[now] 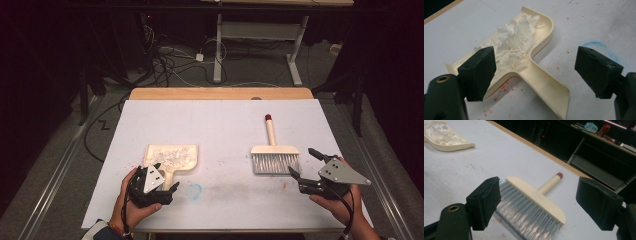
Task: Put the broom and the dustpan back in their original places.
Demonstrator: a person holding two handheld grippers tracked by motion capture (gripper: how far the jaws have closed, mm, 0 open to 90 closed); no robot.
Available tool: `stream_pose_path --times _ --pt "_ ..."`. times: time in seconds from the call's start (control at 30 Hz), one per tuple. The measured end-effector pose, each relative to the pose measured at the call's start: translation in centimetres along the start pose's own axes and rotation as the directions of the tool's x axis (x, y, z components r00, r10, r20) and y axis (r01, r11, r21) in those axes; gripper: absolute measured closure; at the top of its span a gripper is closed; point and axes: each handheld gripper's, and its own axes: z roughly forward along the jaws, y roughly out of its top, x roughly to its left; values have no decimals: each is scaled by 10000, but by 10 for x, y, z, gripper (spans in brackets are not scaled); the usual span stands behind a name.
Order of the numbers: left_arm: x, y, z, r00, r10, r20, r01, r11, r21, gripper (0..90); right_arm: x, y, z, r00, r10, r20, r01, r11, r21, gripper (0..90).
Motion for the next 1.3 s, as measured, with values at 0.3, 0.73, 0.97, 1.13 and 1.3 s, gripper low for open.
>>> stream_pose_path --times 0.3,0.73,0.97,1.13,1.3 --pt "1 0 1 10000 99 0 -99 10000 7 167 -3 -25 -4 9992 362 173 -368 9989 301 201" --pt "0 0 2 9997 264 -18 -264 9996 -34 167 -2 -50 -11 9969 690 380 -716 9948 727 195" --pt "-3 0 0 9992 390 43 -390 9992 89 167 2 -45 -14 9983 512 288 -526 9973 516 192" --pt "-4 0 0 9991 417 37 -417 9991 34 167 6 -42 -15 9989 353 296 -368 9979 524 192" --pt "-3 0 -1 9994 359 -6 -359 9994 31 167 7 -41 -15 9989 411 235 -422 9979 485 192"
